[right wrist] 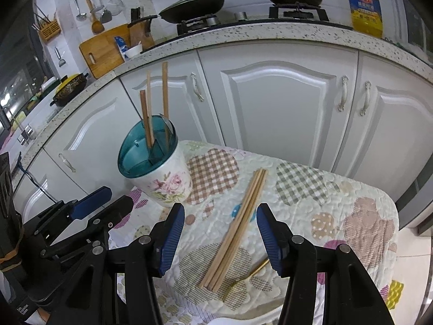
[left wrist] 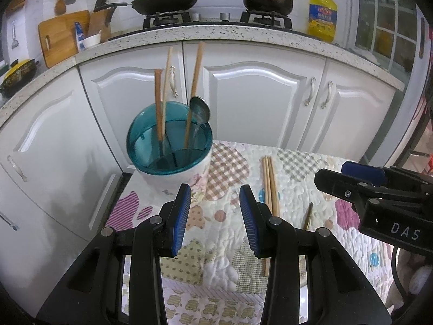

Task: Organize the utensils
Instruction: 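Close the left gripper on a wooden chopstick while the right grasps the gold fork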

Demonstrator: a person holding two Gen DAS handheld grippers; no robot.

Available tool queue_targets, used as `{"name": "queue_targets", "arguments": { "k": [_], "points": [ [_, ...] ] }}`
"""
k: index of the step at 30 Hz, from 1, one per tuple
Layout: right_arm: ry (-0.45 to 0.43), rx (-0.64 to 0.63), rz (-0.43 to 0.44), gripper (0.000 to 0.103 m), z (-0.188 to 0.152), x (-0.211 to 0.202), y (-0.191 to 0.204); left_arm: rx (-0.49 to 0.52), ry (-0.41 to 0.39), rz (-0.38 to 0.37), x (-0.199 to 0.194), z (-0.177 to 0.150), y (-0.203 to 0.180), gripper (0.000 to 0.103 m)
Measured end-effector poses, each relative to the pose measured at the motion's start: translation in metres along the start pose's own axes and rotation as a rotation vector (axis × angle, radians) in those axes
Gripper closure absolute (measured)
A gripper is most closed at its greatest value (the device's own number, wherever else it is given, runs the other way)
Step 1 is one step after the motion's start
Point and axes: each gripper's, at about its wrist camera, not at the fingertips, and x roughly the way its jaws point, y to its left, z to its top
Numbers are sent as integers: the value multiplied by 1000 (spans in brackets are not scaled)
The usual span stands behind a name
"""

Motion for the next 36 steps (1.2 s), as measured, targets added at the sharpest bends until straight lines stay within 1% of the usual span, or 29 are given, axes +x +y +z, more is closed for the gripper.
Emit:
{"name": "queue_targets", "arguments": {
  "k": [8,11,15,22,26,28,29,31,36],
  "points": [
    [12,27,-10,49,-6,1,-13,12,21,-11,7,-4,-9,66],
    [21,34,-13,49,-9,3,-19,11,36,-27,12,-6,-11,66],
    [37,48,-19,49,-14,7,-28,-3,73,-78,21,-9,-11,66],
    [100,110,-45,49,-33,23,-61,-36,160,-183,44,-17,-11,67],
    [161,159,-39,49,-49,39,-84,-37,205,-231,61,-24,-17,67],
    [185,178,-30,49,-55,47,-92,-36,239,-252,72,-28,-20,67],
    [194,186,-22,50,-57,51,-94,-36,255,-258,77,-29,-21,67],
    [210,205,-2,58,-62,58,-99,-37,281,-274,88,-33,-24,67],
    [244,235,43,61,-65,78,-105,-42,327,-288,113,-35,-31,72]
  ]
}}
